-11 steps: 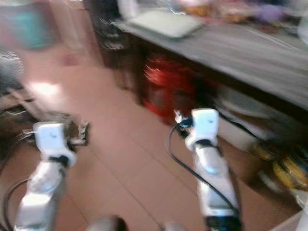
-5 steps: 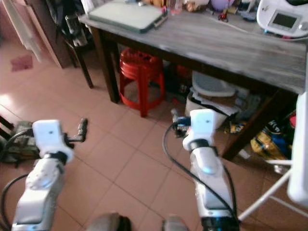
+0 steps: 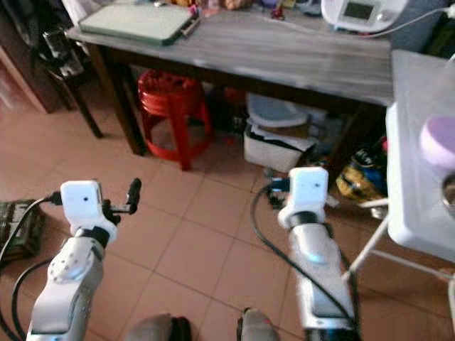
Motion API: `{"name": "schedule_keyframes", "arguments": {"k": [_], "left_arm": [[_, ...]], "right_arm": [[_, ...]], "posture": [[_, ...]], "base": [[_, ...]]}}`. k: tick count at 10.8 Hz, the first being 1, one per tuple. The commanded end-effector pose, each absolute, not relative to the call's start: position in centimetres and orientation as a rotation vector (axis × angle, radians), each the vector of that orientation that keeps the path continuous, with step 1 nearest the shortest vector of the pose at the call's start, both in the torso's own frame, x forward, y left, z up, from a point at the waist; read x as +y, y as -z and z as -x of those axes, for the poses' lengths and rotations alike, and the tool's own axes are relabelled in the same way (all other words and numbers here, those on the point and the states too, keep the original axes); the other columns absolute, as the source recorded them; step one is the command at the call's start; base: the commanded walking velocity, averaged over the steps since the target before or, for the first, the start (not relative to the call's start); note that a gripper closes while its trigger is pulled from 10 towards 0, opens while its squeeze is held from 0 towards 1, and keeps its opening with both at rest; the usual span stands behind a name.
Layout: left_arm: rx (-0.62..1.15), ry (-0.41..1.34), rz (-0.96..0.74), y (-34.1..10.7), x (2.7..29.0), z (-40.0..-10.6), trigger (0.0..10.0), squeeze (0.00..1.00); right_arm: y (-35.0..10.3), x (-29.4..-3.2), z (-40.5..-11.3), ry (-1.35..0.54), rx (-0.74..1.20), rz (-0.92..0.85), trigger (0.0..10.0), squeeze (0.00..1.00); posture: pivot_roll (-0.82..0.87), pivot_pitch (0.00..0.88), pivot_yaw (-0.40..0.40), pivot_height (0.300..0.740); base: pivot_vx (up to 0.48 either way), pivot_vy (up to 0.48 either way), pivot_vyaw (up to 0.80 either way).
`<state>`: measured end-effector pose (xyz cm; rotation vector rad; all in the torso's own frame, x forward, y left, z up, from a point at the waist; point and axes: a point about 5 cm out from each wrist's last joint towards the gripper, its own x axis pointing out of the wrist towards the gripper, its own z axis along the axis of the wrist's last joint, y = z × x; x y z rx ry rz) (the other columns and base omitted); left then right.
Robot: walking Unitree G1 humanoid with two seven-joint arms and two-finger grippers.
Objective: Setting the table
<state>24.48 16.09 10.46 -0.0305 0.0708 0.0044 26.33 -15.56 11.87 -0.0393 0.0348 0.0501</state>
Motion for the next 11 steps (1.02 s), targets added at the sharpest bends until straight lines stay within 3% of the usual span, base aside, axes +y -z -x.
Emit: {"name": "schedule_keyframes", "arguments": {"k": [1,3,8,11], "left_arm": [[0.052,0.012,0.031,-10.7,16.0,-24.3,10.0,0.00],[0.070,0.076,0.097,-10.5,15.6,-23.9,10.0,0.00],[0.046,0.101,0.116,-11.1,15.2,-24.0,10.0,0.00],[0.047,0.111,0.114,-11.2,15.1,-23.8,10.0,0.00]], "right_arm": [[-11.9,-15.6,-26.1,-0.050,0.040,0.043,10.0,0.00],[-11.5,-15.2,-25.9,-0.056,0.059,0.032,10.0,0.00],[-13.1,-15.5,-27.0,-0.061,-0.007,0.051,10.0,0.00],[-13.3,-15.4,-27.0,-0.059,-0.019,0.050,10.0,0.00]], "posture": [[-0.03,0.121,0.026,0.740],[-0.03,0.124,0.033,0.740],[-0.04,0.133,0.048,0.740],[-0.03,0.137,0.049,0.740]], "base": [[0.000,0.000,-0.80],[0.000,0.000,-0.80],[0.000,-0.411,-0.80],[0.000,-0.382,0.00]]}}
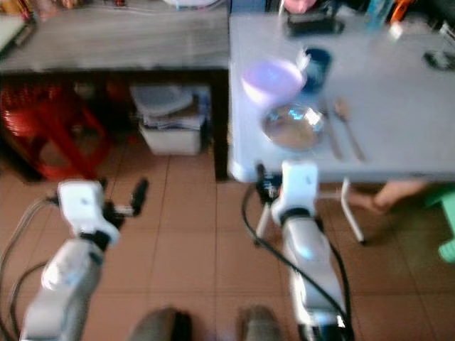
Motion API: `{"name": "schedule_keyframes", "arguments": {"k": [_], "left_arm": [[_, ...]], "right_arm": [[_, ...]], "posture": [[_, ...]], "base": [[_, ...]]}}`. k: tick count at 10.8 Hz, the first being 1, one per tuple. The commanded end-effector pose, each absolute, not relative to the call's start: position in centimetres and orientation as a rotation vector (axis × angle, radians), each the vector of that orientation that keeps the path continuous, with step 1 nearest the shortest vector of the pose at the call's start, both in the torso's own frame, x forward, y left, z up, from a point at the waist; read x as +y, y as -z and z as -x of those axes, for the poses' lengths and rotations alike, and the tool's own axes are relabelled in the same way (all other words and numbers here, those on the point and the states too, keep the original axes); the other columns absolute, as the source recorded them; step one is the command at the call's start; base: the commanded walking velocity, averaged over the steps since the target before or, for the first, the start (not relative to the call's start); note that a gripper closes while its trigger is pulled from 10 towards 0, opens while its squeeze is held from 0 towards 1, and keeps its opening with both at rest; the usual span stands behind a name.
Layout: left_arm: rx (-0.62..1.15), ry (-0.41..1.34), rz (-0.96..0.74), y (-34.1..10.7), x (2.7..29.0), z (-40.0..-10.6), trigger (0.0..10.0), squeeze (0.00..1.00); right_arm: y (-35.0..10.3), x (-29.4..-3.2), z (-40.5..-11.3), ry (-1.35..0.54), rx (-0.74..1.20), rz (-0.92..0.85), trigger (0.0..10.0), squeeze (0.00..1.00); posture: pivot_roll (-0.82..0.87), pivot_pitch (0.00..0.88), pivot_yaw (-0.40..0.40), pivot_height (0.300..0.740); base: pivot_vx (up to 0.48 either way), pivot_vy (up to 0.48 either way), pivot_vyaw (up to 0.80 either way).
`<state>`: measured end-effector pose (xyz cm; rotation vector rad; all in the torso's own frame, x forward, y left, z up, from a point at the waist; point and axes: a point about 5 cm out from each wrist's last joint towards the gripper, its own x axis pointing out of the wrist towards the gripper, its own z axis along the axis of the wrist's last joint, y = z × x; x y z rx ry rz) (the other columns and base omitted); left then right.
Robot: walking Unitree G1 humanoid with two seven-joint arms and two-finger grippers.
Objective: Setting the table
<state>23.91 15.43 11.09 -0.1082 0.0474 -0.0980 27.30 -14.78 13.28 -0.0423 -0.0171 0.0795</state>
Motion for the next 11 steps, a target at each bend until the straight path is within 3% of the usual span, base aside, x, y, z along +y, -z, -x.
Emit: {"name": "schedule_keyframes", "arguments": {"k": [1,8,11], "left_arm": [[0.046,0.111,0.115,-11.2,15.0,-23.8,10.0,0.00],[0.042,0.135,0.109,-11.5,14.0,-23.8,10.0,0.00],[0.031,0.126,0.138,-11.7,14.0,-23.8,10.0,0.00]], "right_arm": [[-13.5,-15.5,-27.1,-0.055,-0.027,0.057,10.0,0.00],[-14.0,-15.7,-27.5,-0.045,-0.037,0.048,10.0,0.00],[-14.5,-15.6,-27.6,-0.043,-0.055,0.134,10.0,0.00]], "posture": [[-0.03,0.137,0.049,0.740],[-0.03,0.141,0.047,0.740],[-0.03,0.142,0.043,0.740]], "base": [[0.000,-0.360,0.00],[0.449,-0.040,0.00],[0.452,0.000,0.00]]}}
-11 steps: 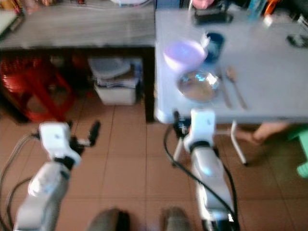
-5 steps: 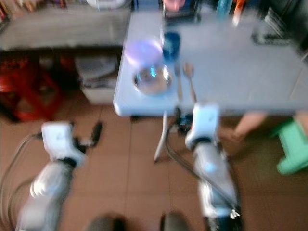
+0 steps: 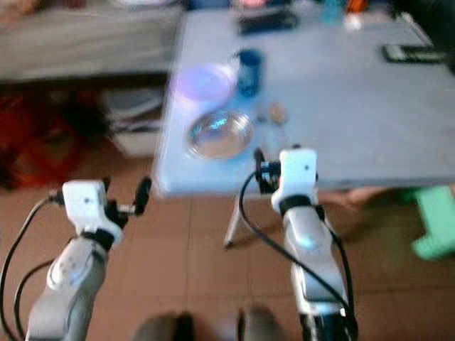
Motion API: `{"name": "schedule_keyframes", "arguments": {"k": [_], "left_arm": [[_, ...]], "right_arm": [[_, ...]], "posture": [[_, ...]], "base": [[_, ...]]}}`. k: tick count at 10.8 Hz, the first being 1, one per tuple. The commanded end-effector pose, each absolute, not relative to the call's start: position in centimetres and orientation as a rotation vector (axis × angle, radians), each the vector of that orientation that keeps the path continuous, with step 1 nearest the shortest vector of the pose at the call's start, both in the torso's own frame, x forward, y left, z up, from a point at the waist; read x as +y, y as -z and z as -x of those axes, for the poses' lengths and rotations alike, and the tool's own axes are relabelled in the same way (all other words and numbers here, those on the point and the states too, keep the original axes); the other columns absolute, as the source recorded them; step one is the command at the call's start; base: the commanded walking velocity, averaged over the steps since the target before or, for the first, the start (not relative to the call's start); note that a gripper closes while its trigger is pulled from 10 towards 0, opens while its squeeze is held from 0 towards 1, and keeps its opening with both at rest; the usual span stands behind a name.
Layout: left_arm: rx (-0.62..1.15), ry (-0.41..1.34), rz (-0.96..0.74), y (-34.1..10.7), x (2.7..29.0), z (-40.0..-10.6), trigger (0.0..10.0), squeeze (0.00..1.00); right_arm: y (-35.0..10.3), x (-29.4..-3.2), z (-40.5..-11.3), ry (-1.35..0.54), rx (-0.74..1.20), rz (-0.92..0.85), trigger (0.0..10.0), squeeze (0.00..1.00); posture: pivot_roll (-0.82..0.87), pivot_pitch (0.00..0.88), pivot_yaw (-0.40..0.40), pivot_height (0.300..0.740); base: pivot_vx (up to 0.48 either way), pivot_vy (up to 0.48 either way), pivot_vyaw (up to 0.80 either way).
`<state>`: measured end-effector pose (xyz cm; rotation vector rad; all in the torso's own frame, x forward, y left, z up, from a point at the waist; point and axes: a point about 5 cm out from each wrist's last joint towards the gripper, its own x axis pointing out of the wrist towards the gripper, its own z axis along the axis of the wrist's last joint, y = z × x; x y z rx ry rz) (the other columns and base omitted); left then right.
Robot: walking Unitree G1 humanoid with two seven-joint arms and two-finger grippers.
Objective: Setting the table
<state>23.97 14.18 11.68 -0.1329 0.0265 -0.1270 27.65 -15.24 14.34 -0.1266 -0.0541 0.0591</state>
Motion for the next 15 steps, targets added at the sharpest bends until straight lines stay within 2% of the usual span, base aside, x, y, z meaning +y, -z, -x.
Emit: {"name": "schedule_keyframes", "arguments": {"k": [1,2,5,6,7,10,13,15], "left_arm": [[0.012,0.119,0.141,-12.0,14.1,-23.8,10.0,0.00],[0.012,0.110,0.147,-12.0,14.2,-23.7,10.0,0.00],[0.012,0.026,0.110,-12.0,15.0,-23.7,10.0,0.00],[0.026,0.021,0.113,-11.8,15.1,-23.5,10.0,0.00],[0.021,0.017,0.095,-11.8,15.2,-23.4,10.0,0.00],[0.014,-0.019,0.075,-11.7,15.7,-23.1,10.0,0.00],[0.020,-0.019,0.065,-11.9,15.8,-22.5,10.0,0.00],[0.031,-0.012,0.057,-12.0,15.8,-22.4,10.0,0.00]], "right_arm": [[-14.5,-15.3,-27.4,-0.049,-0.062,0.123,10.0,0.95],[-14.6,-15.2,-27.4,-0.054,-0.068,0.121,10.0,1.00],[-16.1,-14.9,-28.7,-0.096,-0.093,0.083,10.0,1.00],[-16.9,-14.7,-29.4,-0.133,-0.103,0.054,10.0,0.17],[-17.0,-14.9,-29.7,-0.129,-0.100,0.057,10.0,0.00],[-15.8,-14.9,-30.8,-0.134,-0.014,-0.021,10.0,0.00],[-17.3,-14.2,-32.4,-0.166,-0.055,-0.076,10.0,0.00],[-17.8,-14.2,-32.2,-0.179,-0.082,-0.086,10.0,0.00]], "posture": [[-0.03,0.142,0.043,0.740],[-0.03,0.144,0.042,0.740],[-0.02,0.163,0.049,0.740],[-0.02,0.170,0.051,0.740],[-0.01,0.177,0.053,0.740],[0.00,0.211,0.059,0.740],[0.03,0.236,0.066,0.740],[0.04,0.235,0.064,0.740]], "base": [[0.000,0.000,0.00],[0.000,0.000,0.00],[0.000,0.000,0.00],[0.000,0.000,0.00],[0.000,0.000,0.00],[0.000,0.000,0.00],[0.000,0.000,0.00],[0.000,0.000,0.00]]}}
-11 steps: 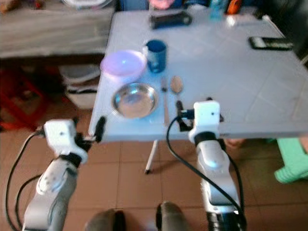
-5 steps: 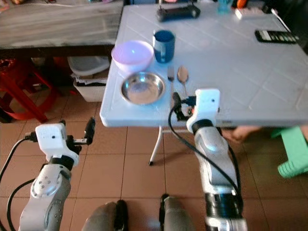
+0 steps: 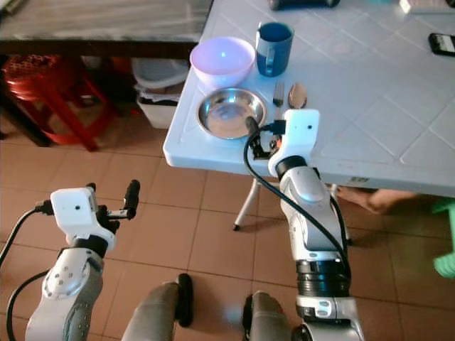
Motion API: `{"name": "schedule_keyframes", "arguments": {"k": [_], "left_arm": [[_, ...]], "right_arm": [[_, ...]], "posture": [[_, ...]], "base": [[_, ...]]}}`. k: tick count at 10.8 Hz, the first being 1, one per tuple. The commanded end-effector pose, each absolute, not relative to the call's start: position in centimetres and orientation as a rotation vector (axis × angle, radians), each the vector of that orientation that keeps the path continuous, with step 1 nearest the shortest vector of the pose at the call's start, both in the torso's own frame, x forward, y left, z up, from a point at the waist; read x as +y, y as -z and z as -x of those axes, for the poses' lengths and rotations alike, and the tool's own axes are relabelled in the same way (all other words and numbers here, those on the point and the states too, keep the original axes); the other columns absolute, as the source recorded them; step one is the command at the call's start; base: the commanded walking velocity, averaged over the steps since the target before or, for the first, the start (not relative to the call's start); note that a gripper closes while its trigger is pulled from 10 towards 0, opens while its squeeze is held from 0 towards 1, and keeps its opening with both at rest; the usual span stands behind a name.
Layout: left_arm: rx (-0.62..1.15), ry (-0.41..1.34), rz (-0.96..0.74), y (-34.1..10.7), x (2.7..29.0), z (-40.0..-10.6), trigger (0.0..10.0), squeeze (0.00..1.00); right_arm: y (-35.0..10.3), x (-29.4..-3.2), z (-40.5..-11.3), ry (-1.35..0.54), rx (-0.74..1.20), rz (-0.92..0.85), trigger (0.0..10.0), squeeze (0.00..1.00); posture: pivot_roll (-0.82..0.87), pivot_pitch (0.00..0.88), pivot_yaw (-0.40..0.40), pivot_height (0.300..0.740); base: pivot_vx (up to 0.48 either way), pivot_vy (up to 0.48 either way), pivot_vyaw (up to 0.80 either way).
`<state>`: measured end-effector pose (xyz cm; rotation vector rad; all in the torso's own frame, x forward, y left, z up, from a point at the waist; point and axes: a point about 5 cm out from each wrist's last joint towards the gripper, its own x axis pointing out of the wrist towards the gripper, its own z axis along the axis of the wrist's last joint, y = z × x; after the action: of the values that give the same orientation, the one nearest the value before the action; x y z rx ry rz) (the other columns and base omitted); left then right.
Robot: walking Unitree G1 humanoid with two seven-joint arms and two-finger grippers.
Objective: Setting the table
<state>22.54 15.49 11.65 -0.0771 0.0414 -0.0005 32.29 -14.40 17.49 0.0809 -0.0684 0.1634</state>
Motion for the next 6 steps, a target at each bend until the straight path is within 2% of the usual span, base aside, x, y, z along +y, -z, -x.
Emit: {"name": "schedule_keyframes", "arguments": {"k": [1,2,3,5,6], "left_arm": [[0.025,0.000,0.078,-12.1,15.7,-22.4,10.0,0.00],[0.017,0.005,0.077,-12.3,15.6,-22.4,10.0,0.00],[0.012,0.013,0.085,-12.4,15.5,-22.4,10.0,0.00],[-0.006,0.005,0.093,-12.8,15.7,-22.5,10.0,0.00],[-0.014,-0.004,0.100,-13.0,15.8,-22.5,10.0,0.00]], "right_arm": [[-17.8,-14.3,-31.8,-0.181,-0.089,-0.087,10.0,0.00],[-17.9,-14.3,-31.4,-0.183,-0.107,-0.073,10.0,0.00],[-18.1,-14.2,-31.2,-0.183,-0.123,-0.062,10.0,0.00],[-19.3,-14.1,-29.7,-0.171,-0.191,-0.008,10.0,0.00],[-19.3,-14.2,-28.8,-0.156,-0.194,0.004,10.0,0.00]], "posture": [[0.03,0.233,0.063,0.740],[0.03,0.233,0.063,0.740],[0.02,0.231,0.062,0.740],[0.02,0.192,0.050,0.740],[0.01,0.168,0.045,0.740]], "base": [[0.000,0.000,0.00],[0.000,0.000,0.00],[0.266,0.000,0.00],[0.307,0.000,0.52],[0.300,0.000,0.00]]}}
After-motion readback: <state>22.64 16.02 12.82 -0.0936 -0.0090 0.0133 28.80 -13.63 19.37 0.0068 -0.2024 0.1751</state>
